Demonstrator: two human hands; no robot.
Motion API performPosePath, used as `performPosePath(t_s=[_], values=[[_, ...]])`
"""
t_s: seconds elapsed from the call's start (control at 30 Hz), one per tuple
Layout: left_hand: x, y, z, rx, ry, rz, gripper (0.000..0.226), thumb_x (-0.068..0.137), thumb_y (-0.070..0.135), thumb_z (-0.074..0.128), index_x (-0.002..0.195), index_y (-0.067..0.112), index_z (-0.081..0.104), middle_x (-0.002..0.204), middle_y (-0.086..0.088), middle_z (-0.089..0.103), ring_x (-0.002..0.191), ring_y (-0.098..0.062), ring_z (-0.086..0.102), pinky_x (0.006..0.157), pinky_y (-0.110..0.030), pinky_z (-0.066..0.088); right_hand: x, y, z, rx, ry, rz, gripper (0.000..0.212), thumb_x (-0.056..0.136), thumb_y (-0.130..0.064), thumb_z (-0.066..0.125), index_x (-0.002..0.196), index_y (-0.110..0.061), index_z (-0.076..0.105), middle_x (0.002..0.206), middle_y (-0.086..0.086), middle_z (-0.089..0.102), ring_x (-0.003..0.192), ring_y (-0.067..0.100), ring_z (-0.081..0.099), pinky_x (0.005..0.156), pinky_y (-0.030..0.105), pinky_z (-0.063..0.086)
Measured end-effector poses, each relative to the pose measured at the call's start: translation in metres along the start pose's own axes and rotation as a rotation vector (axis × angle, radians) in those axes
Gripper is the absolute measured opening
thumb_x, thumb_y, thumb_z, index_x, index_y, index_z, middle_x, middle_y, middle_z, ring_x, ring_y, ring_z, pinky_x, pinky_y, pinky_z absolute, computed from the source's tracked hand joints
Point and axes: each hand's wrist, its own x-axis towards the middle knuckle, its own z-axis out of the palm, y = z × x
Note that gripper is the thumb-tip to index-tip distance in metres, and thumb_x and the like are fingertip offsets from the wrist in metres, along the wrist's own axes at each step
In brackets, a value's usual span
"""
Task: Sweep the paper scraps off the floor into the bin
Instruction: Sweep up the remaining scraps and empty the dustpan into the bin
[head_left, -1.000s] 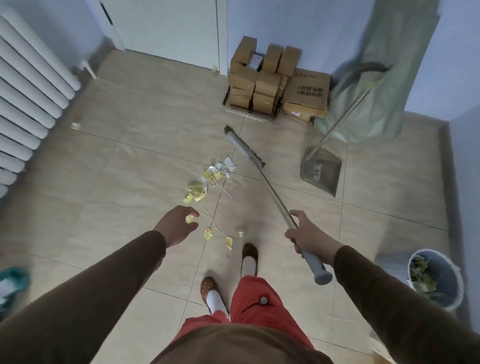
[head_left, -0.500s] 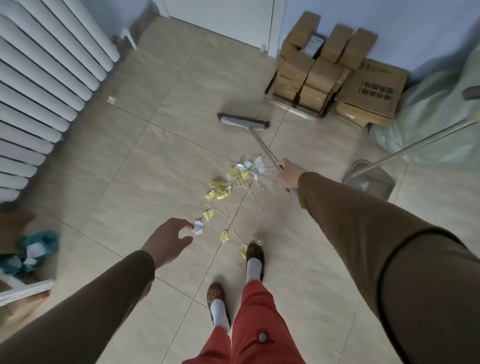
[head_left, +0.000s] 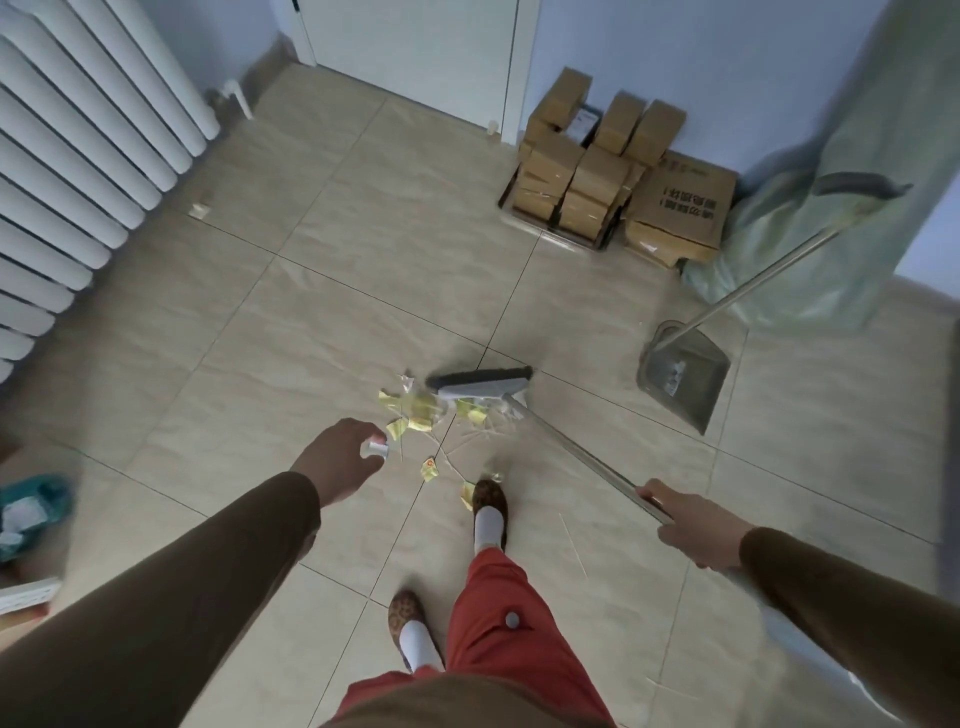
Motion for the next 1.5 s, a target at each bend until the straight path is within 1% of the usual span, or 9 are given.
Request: performPosePath(t_s=[0.13, 0.3, 0.43, 0.53, 0.67, 0.83, 1.17, 1.37, 1.5], values=[[-0.034, -0.020, 0.006, -0.007, 0.014, 0.024, 0.030, 0.092, 0.023, 0.065, 0.122, 0.021, 0.065, 0.132, -0.003, 0.058, 0.122, -0.021, 0.055, 0.101, -0.029, 0.038, -0.071, -0.003, 0.054, 0.187, 0.044, -0.018, 0.042, 0.096, -0.016, 0.052, 0.131, -0.036, 0.040, 0.084, 0.010, 0.063, 0.051, 0.015, 0.052, 0.046, 0.023, 0.051], [-0.071, -0.057, 0.016, 0.015, -0.005, -0.028, 0.033, 0.093, 0.025, 0.064, 0.126, 0.022, 0.064, 0.137, -0.007, 0.056, 0.124, -0.024, 0.054, 0.102, -0.032, 0.040, -0.111, -0.088, 0.099, 0.659, -0.013, -0.134, 0.039, 0.098, -0.017, 0.052, 0.128, -0.040, 0.043, 0.074, 0.008, 0.057, 0.050, 0.013, 0.050, 0.045, 0.026, 0.045], [-0.093, -0.083, 0.020, 0.055, 0.003, -0.060, 0.034, 0.093, 0.026, 0.064, 0.127, 0.021, 0.064, 0.138, -0.009, 0.055, 0.125, -0.026, 0.054, 0.104, -0.034, 0.039, -0.094, -0.190, 0.130, 1.110, -0.225, -0.198, 0.036, 0.098, -0.006, 0.048, 0.131, -0.021, 0.046, 0.067, 0.007, 0.053, 0.041, 0.011, 0.049, 0.038, 0.022, 0.042], [-0.107, -0.098, 0.022, 0.079, 0.015, -0.066, 0.035, 0.093, 0.026, 0.064, 0.128, 0.021, 0.063, 0.139, -0.008, 0.056, 0.127, -0.025, 0.053, 0.107, -0.034, 0.038, -0.070, -0.259, 0.152, 1.486, -0.497, -0.104, 0.020, 0.099, -0.002, 0.042, 0.114, -0.014, 0.044, 0.075, 0.010, 0.049, 0.040, 0.009, 0.053, 0.033, 0.018, 0.043], [-0.121, -0.111, 0.026, 0.107, 0.019, -0.059, 0.033, 0.092, 0.026, 0.066, 0.124, 0.020, 0.066, 0.135, -0.007, 0.061, 0.122, -0.024, 0.057, 0.104, -0.036, 0.042, -0.038, -0.302, 0.178, 1.712, -0.722, -0.026, 0.015, 0.097, -0.006, 0.042, 0.112, -0.002, 0.042, 0.084, 0.010, 0.053, 0.037, 0.007, 0.051, 0.034, 0.016, 0.045], [-0.131, -0.112, 0.035, 0.080, 0.015, -0.049, 0.033, 0.091, 0.025, 0.066, 0.124, 0.020, 0.066, 0.134, -0.009, 0.060, 0.122, -0.026, 0.056, 0.101, -0.034, 0.040, -0.023, -0.268, 0.189, 1.807, -0.627, 0.089, 0.021, 0.097, -0.004, 0.039, 0.117, 0.000, 0.039, 0.087, 0.015, 0.049, 0.034, 0.011, 0.050, 0.032, 0.018, 0.046], [-0.140, -0.091, 0.078, -0.157, -0.097, -0.064, 0.032, 0.092, 0.020, 0.065, 0.124, 0.017, 0.064, 0.130, -0.006, 0.065, 0.119, -0.021, 0.060, 0.095, -0.031, 0.044, -0.084, -0.130, 0.165, 1.740, -0.277, 0.230, 0.020, 0.101, -0.016, 0.046, 0.091, 0.000, 0.054, 0.075, 0.008, 0.053, 0.036, 0.008, 0.050, 0.031, 0.016, 0.042], [-0.150, -0.071, 0.111, -0.365, -0.147, -0.152, 0.037, 0.092, 0.017, 0.063, 0.129, 0.014, 0.059, 0.119, -0.011, 0.066, 0.108, -0.026, 0.063, 0.085, -0.034, 0.048, -0.153, -0.069, 0.177, 1.656, -0.230, 0.184, 0.026, 0.100, -0.012, 0.051, 0.126, -0.012, 0.056, 0.083, 0.012, 0.055, 0.046, 0.011, 0.048, 0.034, 0.019, 0.046], [-0.149, -0.056, 0.130, -0.417, -0.207, -0.194, 0.031, 0.091, 0.014, 0.064, 0.122, 0.013, 0.064, 0.116, -0.011, 0.070, 0.106, -0.026, 0.067, 0.095, -0.040, 0.051, -0.172, -0.042, 0.169, 1.563, -0.369, 0.192, 0.031, 0.100, -0.010, 0.050, 0.129, -0.013, 0.057, 0.081, 0.012, 0.057, 0.047, 0.011, 0.045, 0.034, 0.019, 0.045]])
